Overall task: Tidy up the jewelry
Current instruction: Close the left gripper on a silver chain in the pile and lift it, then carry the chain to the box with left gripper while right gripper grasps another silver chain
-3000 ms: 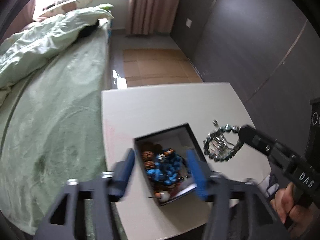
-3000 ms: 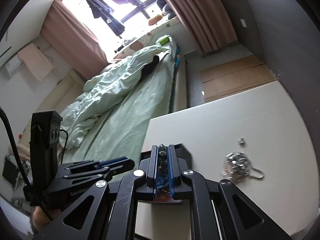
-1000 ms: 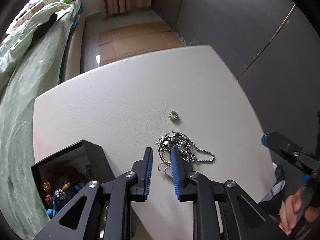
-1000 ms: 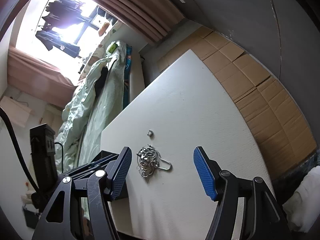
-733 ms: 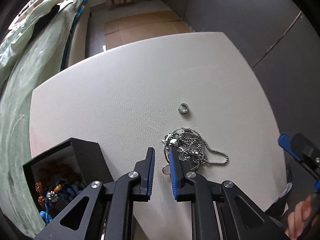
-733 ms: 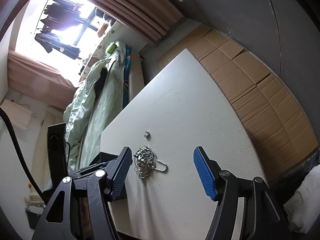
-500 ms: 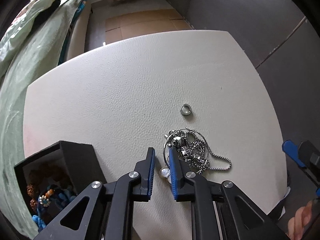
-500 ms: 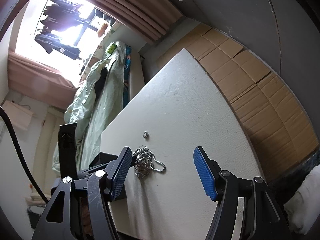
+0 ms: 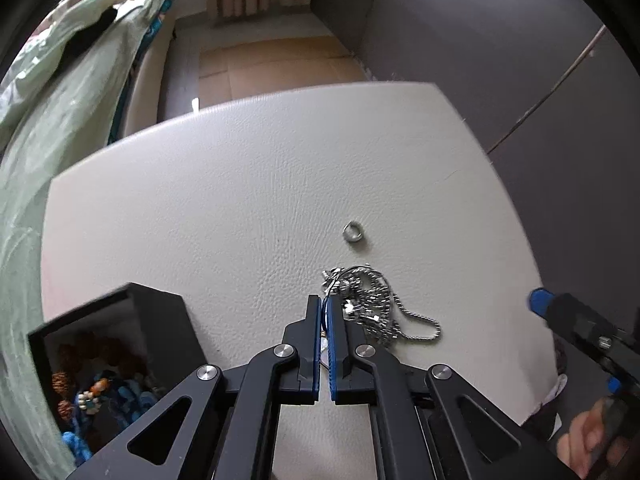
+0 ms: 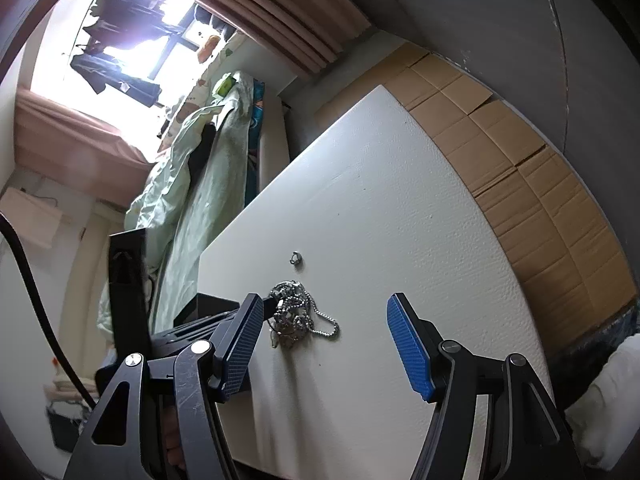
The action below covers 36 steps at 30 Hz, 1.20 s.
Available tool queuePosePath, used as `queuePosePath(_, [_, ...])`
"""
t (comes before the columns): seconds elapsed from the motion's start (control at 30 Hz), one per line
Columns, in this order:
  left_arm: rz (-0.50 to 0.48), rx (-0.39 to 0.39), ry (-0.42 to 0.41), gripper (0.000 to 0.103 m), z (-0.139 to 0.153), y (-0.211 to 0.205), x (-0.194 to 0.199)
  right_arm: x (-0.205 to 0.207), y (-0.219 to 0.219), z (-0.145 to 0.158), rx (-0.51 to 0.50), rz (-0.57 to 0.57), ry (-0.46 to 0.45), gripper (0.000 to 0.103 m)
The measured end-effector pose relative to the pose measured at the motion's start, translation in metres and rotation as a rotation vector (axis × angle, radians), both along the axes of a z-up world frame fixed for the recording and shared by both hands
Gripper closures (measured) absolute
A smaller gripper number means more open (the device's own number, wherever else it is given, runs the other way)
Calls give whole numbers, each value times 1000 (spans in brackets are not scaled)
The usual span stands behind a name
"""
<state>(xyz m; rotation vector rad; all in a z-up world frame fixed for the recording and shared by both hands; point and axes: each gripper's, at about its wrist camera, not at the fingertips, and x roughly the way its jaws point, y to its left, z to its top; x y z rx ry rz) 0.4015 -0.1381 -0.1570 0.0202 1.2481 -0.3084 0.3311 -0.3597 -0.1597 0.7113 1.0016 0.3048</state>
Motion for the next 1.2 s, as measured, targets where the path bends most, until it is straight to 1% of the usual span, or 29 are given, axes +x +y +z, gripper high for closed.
queuePosePath(0.23, [-15, -43, -62, 102, 36, -2, -11, 3, 2, -4, -7, 8, 10, 38])
queuePosePath(0.37, [-21, -48, -88, 102, 50, 0, -15, 4, 2, -7, -1, 9, 17, 38])
queuePosePath(0.5, [-18, -73, -106, 102, 62, 8, -14, 6, 4, -9, 11, 14, 23, 38])
queuePosePath(0.7, [-12, -129, -114, 102, 74, 22, -12, 12, 20, -12, 6, 53, 28, 38])
queuePosePath(0.9, [-4, -156, -167, 102, 99, 36, -16, 17, 39, -10, 0, 85, 18, 38])
queuePosePath(1.07, [8, -156, -206, 102, 113, 50, -18, 27, 60, -17, -27, 116, 43, 38])
queuePosePath(1.2, [22, -163, -211, 102, 116, 64, -20, 36, 72, -17, -111, 115, 60, 38])
